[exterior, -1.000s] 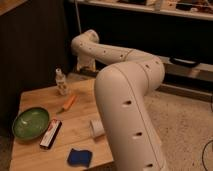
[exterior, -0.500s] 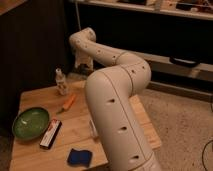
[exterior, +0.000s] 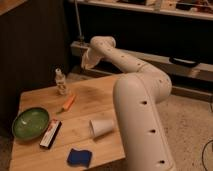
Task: Knock the bottle over
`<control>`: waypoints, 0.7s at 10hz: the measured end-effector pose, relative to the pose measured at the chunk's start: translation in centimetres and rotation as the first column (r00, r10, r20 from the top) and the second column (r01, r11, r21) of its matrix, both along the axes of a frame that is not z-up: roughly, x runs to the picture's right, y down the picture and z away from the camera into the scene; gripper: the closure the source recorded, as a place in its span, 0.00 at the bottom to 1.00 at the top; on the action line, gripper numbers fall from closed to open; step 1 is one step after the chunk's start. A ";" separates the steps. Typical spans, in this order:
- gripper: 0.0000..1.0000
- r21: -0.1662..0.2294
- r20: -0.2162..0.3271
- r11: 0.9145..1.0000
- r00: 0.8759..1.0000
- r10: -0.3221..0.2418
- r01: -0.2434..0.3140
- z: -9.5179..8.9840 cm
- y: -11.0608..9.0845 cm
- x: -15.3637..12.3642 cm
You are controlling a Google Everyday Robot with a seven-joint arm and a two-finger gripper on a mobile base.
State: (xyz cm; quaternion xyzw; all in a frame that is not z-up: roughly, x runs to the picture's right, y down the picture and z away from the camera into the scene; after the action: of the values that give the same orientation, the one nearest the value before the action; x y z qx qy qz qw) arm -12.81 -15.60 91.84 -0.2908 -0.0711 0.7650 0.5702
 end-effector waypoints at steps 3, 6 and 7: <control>1.00 0.004 0.051 1.000 0.998 0.029 -0.030 0.6 0.1 -0.9; 1.00 0.026 0.111 0.998 0.993 0.047 -0.050 0.5 0.0 -1.7; 1.00 0.037 0.127 0.998 0.991 0.051 -0.056 0.5 -0.1 -1.8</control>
State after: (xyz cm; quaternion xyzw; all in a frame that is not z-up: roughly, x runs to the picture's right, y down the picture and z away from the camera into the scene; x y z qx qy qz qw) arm -14.59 -15.69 92.29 -0.3249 -0.1303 0.7585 0.5497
